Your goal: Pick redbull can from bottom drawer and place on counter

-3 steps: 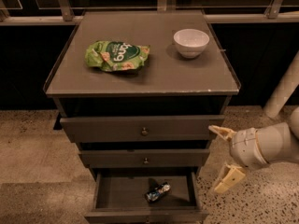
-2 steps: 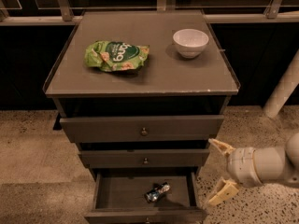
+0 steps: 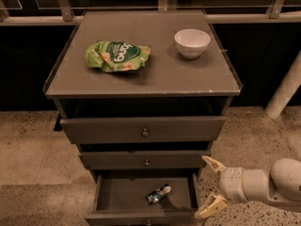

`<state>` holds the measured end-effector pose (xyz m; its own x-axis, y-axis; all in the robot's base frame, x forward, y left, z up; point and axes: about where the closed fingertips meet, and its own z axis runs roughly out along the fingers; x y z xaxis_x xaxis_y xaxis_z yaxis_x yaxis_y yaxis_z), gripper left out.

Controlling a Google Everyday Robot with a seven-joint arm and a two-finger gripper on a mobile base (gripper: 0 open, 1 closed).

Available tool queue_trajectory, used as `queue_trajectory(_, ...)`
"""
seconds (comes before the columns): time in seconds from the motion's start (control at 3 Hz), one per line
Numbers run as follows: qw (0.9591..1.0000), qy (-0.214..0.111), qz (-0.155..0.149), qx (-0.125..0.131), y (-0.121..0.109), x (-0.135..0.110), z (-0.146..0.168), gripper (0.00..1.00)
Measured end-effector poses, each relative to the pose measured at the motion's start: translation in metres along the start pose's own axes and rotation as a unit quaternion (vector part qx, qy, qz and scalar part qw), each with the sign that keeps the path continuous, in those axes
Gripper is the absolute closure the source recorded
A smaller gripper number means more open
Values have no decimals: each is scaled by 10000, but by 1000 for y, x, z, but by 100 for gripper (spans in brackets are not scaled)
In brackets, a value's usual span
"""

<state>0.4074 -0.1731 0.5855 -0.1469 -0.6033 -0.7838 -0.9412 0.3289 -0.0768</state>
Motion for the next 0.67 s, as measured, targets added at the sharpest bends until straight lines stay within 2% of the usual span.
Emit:
queue_trajectory(0.33,9996,-124,229,-87,14,28,22,0)
queue_trajectory(0.67,9968,-328,654,-311,36,75,69,0)
